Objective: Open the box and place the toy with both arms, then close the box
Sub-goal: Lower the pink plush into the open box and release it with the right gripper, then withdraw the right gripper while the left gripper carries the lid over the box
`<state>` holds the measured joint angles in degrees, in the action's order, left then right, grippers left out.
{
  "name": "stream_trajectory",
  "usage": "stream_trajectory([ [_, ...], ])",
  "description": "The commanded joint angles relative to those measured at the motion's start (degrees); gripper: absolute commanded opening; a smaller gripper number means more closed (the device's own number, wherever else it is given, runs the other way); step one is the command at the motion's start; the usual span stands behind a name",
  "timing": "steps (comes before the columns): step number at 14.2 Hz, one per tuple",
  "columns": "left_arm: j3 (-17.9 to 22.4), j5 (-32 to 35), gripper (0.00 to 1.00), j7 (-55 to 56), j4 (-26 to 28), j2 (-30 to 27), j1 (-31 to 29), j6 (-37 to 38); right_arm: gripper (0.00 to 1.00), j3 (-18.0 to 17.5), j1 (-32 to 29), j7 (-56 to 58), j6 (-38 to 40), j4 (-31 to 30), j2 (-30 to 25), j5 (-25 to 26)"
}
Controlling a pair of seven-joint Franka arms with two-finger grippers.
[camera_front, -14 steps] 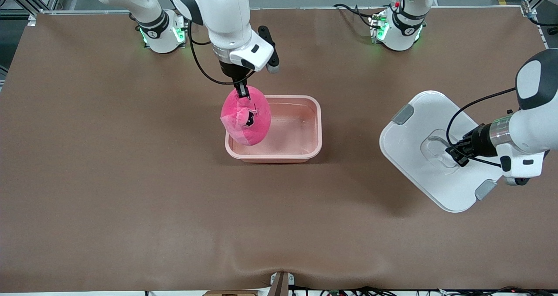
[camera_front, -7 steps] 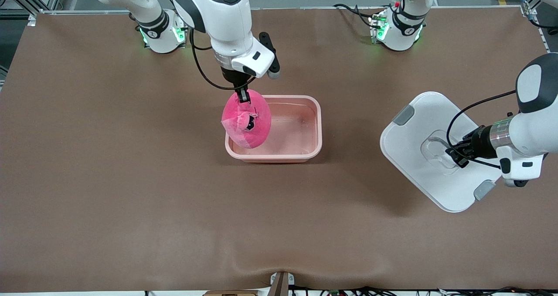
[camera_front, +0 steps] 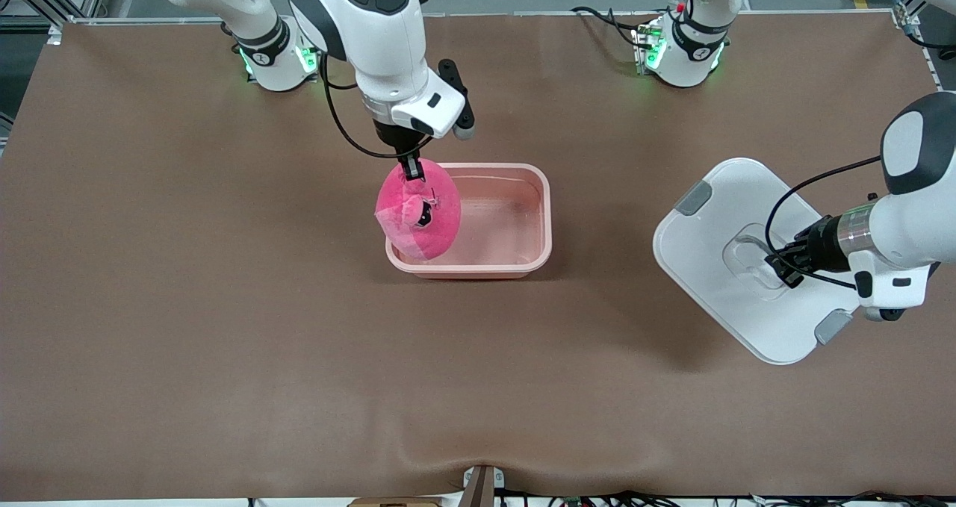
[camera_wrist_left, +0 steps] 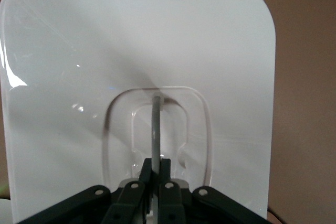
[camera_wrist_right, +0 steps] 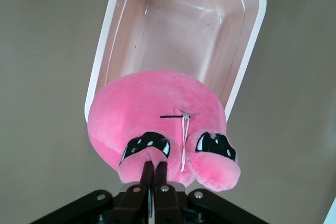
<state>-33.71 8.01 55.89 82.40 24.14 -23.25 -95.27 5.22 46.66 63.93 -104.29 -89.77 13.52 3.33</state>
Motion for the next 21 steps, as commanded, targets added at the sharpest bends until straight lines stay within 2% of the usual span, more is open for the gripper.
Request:
stream_trajectory([
  [1,-0.5,1.2,0.0,-0.7,-0.4,0.0,0.1,0.3,0.47,-0.2,-0.5,0.3,-0.4,-0.3,-0.5,1.1],
  [2,-0.5,1.2,0.0,-0.8,-0.4,0.0,0.1,0.3,0.91,-0.2,-0.6,0.4,-0.4,-0.3,-0.5,1.1],
  [3,-0.5,1.2,0.0,-0.7,-0.4,0.0,0.1,0.3,1.0,-0.2,-1.0,0.8,-0.5,-0.2,-0.5,1.0],
  [7,-0.5,1.2,0.0,-0.7,-0.4,0.0,0.1,0.3,1.0,-0.2,-1.7,0.8,-0.3,-0.1,-0.6,0.7],
  [11,-0.7,1.0,0.0,1.6,-0.5,-0.2,1.1,0.3,1.0,-0.2,-6.1,-0.7,1.6,-0.2,-1.2,0.5],
  [13,-0.8,1.0,0.0,5.0,-0.5,-0.2,2.4,0.3,1.0,-0.2,-8.9,-7.3,3.7,-0.1,-1.7,0.5],
  [17,-0.8,0.7,0.0,13.2,-0.7,-0.4,6.7,0.3,1.0,0.1,-10.3,-31.1,13.2,0.6,-3.1,0.6],
  [19,-0.8,0.8,0.0,18.0,-0.6,-0.2,9.4,0.3,1.0,0.2,-11.0,-35.4,13.4,0.6,-3.7,1.6],
  [21,-0.8,0.8,0.0,23.1,-0.6,-0.2,12.3,-0.4,1.0,0.8,-14.3,-35.4,12.8,1.1,-3.9,1.4],
])
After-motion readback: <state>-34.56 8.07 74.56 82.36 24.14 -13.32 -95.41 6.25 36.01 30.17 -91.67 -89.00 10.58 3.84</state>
